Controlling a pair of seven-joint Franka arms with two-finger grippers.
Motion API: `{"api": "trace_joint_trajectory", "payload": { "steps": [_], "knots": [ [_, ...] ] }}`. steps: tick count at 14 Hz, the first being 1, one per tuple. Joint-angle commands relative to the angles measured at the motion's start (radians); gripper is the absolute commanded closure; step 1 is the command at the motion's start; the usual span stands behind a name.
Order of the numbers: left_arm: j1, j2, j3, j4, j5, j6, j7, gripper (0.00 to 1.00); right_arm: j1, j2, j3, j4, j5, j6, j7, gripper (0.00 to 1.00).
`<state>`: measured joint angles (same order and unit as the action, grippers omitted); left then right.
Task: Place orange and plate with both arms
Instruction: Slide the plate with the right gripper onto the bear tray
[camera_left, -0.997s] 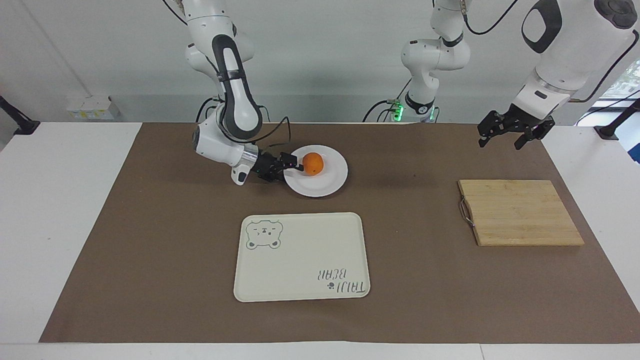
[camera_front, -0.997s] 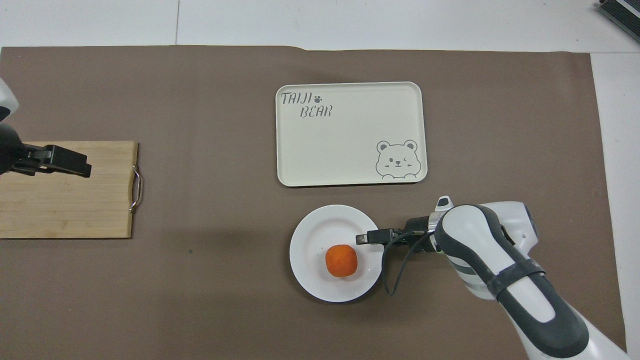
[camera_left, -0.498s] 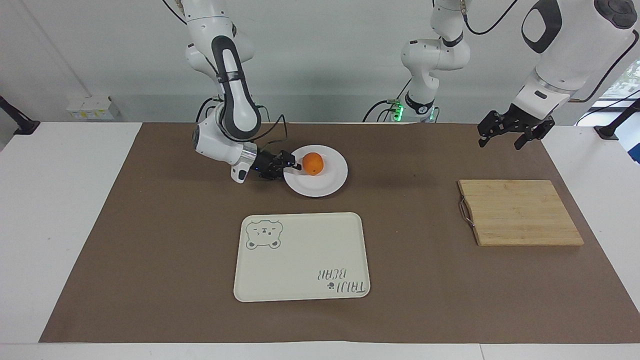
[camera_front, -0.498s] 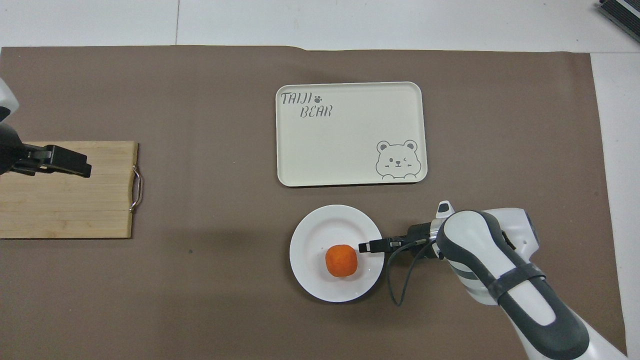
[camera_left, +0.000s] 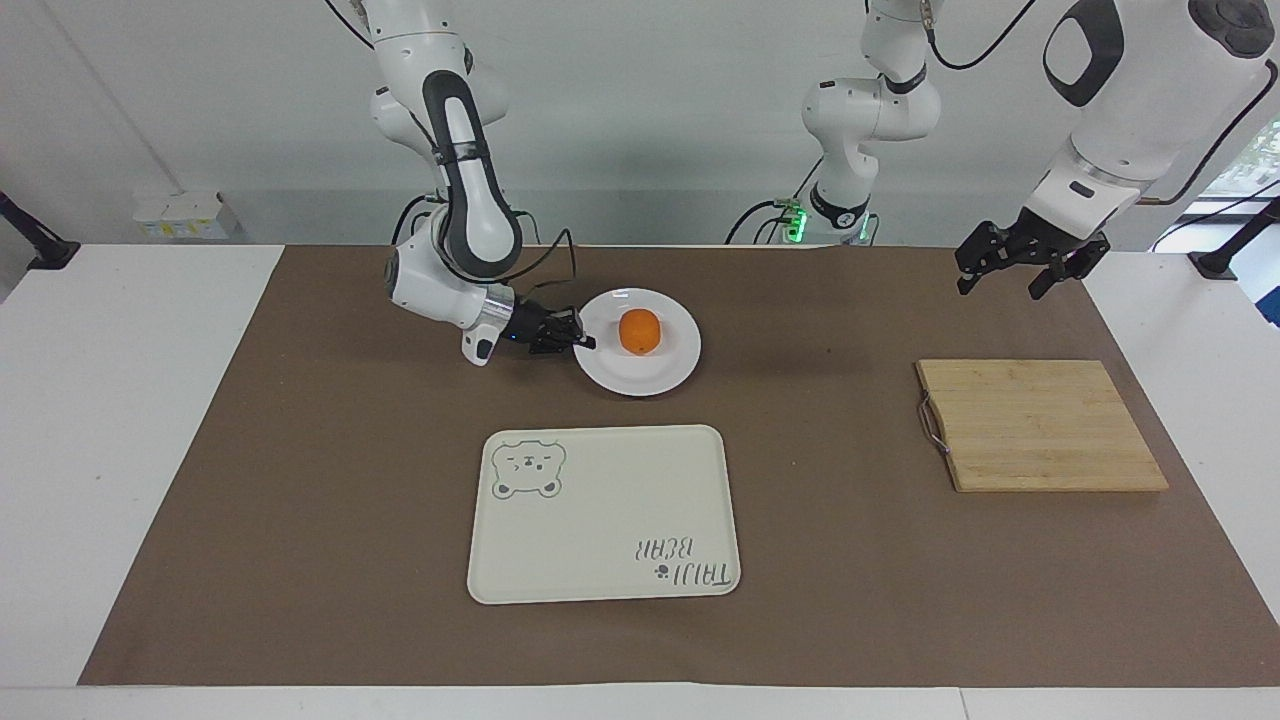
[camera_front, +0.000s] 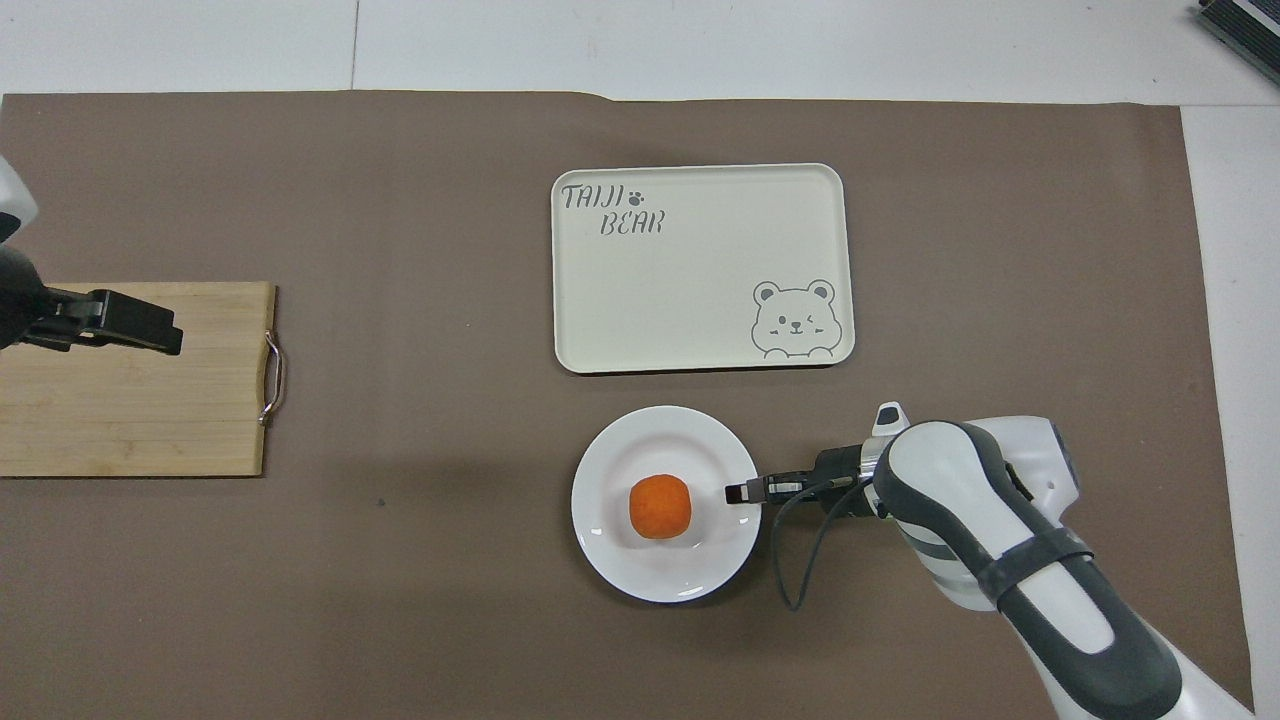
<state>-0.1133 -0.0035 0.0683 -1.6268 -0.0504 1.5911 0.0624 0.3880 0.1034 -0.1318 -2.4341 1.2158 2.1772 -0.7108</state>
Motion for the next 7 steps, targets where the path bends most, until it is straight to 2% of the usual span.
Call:
{"api": "trace_joint_trajectory", "payload": {
  "steps": [1, 7],
  "knots": [
    [0.007, 0.013, -0.005, 0.03, 0.02, -0.028, 0.005, 0.0, -0.006, -0.002, 0.001, 0.003, 0.031, 0.001, -0.039, 1.0],
    [0.007, 0.013, -0.005, 0.03, 0.02, -0.028, 0.005, 0.0, -0.038, 0.01, 0.001, 0.055, 0.096, -0.074, -0.064, 1.0]
  ]
}}
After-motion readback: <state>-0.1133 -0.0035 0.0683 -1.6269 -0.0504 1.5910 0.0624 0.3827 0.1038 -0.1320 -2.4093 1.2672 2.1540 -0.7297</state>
